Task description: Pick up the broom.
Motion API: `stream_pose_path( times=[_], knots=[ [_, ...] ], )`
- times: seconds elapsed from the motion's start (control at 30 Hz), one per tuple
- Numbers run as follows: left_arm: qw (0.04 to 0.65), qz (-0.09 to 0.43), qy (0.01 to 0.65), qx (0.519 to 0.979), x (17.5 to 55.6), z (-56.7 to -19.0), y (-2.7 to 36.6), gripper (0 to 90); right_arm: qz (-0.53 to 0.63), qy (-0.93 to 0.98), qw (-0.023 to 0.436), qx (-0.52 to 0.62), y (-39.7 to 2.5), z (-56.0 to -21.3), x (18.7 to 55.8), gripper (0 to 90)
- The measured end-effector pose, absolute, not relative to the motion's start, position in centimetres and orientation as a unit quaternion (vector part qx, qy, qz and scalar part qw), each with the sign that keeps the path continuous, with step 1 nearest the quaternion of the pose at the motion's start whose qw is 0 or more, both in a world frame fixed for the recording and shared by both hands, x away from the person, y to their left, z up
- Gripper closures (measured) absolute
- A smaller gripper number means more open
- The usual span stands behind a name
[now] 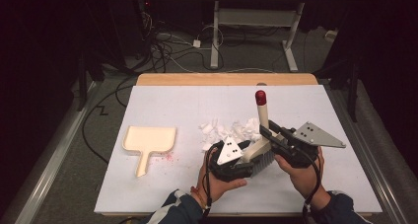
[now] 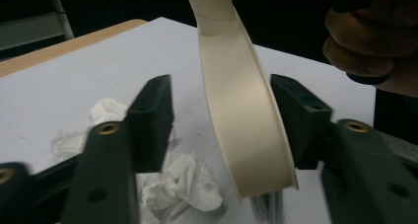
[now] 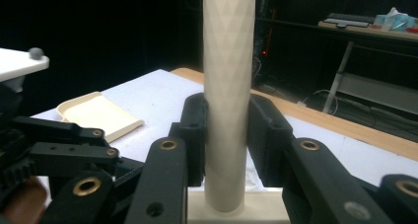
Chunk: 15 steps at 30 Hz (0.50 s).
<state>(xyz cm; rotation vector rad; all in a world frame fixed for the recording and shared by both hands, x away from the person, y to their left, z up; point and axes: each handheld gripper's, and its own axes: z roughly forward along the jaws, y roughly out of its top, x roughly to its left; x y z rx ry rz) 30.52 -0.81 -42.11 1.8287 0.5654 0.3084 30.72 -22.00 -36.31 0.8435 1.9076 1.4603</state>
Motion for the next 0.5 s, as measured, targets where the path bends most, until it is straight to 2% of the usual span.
stream_pose_path(
  times=[0.13, 0.37, 0.5],
  knots=[
    [0.569, 0.124, 0.234, 0.779, 30.6, -42.3, -0.4, 62.3, 0.553, 0.715, 0.287, 0.316, -21.9, -36.3, 30.4, 71.9],
    [0.554, 0.116, 0.209, 0.798, 31.1, -41.6, 1.6, 65.5, 0.551, 0.738, 0.249, 0.299, -22.6, -35.8, 30.4, 69.9],
    [0.541, 0.110, 0.180, 0.814, 31.0, -40.6, 2.9, 65.6, 0.557, 0.762, 0.213, 0.253, -23.1, -35.2, 30.5, 57.5]
  ],
)
